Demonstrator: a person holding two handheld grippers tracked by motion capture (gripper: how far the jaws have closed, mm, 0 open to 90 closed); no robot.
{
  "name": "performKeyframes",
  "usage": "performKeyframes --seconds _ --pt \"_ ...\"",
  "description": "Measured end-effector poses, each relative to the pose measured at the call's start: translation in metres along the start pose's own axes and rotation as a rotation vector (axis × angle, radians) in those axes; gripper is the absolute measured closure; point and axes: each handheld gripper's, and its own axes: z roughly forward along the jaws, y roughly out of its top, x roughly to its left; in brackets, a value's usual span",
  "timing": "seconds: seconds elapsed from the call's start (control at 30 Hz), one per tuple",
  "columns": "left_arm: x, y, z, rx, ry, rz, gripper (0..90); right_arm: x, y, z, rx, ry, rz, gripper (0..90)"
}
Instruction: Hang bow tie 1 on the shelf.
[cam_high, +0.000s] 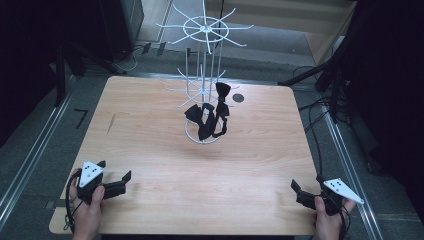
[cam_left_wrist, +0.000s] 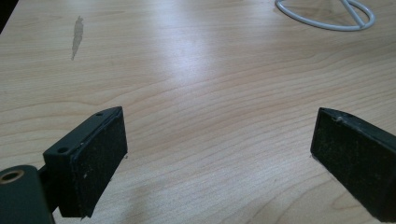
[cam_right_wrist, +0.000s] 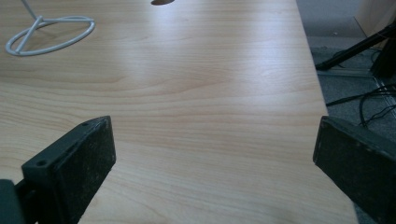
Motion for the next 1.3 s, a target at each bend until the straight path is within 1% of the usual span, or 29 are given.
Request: performKeyframes --seconds 0.03,0.1,0.17,0.23,0.33,0.47,0.5,0.57,0.7,0.97,1.2,1.3 --pt "0.000 0.000 0.000 0.000 0.000 0.000 4.4 -0.002 -0.001 -0.002 0.005 -0.002 0.001 0.0" --pt "0.000 0.000 0.000 -0.001 0.000 0.000 4.4 -0.004 -0.003 -0.004 0.011 -0.015 -0.012 0.0" --pt "0.000 0.000 0.000 0.000 -0.001 -0.002 4.4 -0.006 -0.007 -0.007 0.027 -0.024 -0.037 0.0" --pt "0.000 0.000 -0.001 -0.002 -0.001 -0.001 4.4 -0.008 -0.009 -0.011 0.030 -0.025 -0.043 0.0" --pt "0.000 0.000 -0.001 -0.002 -0.001 -0.002 4.4 -0.012 -0.011 -0.017 0.028 -0.030 -0.037 0.0" --pt "0.000 0.000 -0.001 0.000 -0.001 -0.003 4.4 -0.017 -0.013 -0.021 0.010 -0.023 0.005 0.0" --pt "0.000 0.000 -0.001 0.004 -0.001 -0.005 4.4 -0.017 -0.013 -0.021 0.010 -0.028 0.003 0.0" --pt "0.001 0.000 0.000 0.004 -0.002 -0.007 4.4 -0.015 -0.012 -0.020 0.016 -0.029 -0.017 0.0" --pt "0.000 0.000 0.000 0.004 -0.002 -0.006 4.4 -0.014 -0.012 -0.018 0.024 -0.032 -0.032 0.0" --pt "0.001 0.000 0.000 0.005 -0.003 -0.008 4.4 -0.012 -0.012 -0.017 0.030 -0.043 -0.030 0.0" --pt "0.001 0.001 0.001 0.009 0.001 -0.006 4.4 -0.012 -0.011 -0.016 0.035 -0.039 -0.030 0.0" --pt "0.000 0.001 0.001 0.009 0.001 -0.006 4.4 -0.011 -0.010 -0.014 0.052 -0.044 -0.029 0.0"
